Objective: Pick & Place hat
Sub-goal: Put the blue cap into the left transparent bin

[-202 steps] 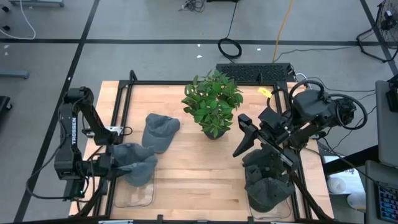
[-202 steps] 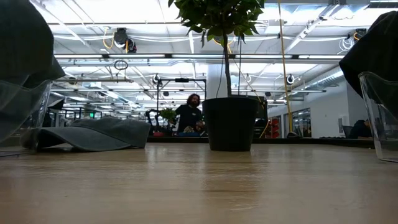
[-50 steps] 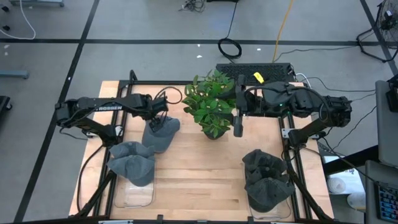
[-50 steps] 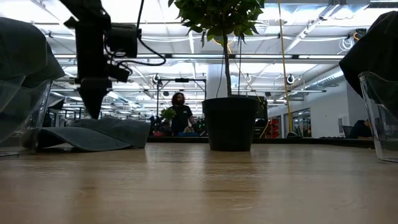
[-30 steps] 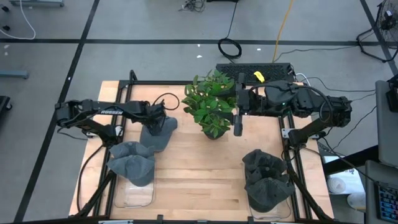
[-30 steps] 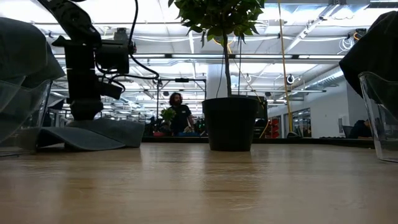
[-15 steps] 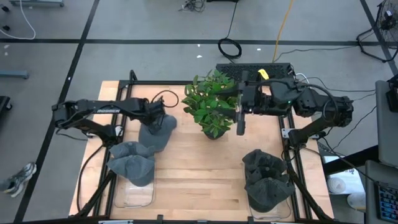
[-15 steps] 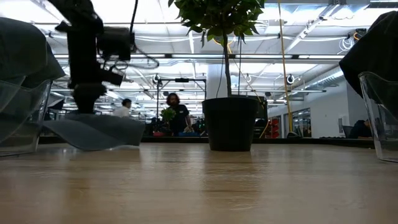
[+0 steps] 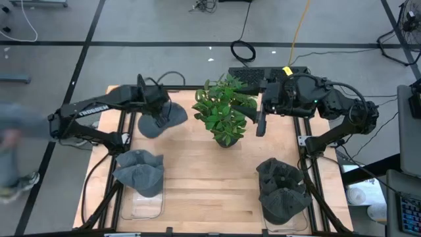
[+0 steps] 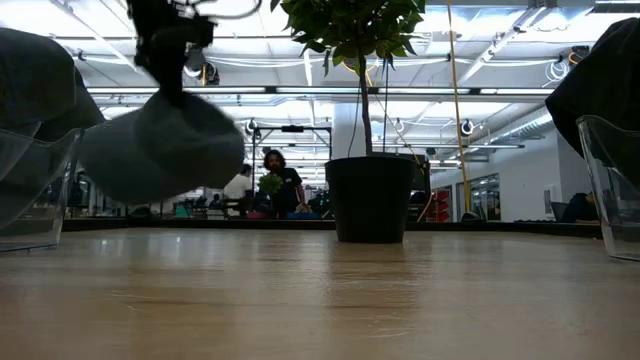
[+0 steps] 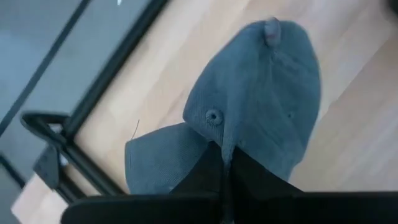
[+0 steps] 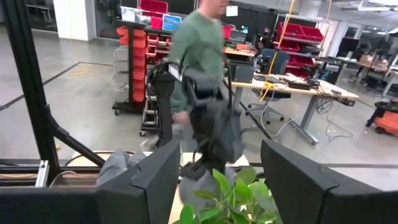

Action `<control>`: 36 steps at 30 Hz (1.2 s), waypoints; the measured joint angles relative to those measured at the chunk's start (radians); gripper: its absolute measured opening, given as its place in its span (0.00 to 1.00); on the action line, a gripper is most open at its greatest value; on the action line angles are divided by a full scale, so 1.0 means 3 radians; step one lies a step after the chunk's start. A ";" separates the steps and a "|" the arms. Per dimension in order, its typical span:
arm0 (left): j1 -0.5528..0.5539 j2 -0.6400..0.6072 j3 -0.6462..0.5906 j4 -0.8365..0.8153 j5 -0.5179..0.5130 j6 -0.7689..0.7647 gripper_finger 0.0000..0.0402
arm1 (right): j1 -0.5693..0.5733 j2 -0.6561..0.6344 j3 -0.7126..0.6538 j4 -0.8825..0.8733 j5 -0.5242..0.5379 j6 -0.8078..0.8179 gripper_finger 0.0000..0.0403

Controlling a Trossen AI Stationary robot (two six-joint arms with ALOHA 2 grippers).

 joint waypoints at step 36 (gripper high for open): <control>-0.0384 0.0019 0.2757 0.0843 -0.0137 0.0403 0.01 | -0.0022 -0.0011 0.0000 0.0001 -0.0233 0.0448 0.67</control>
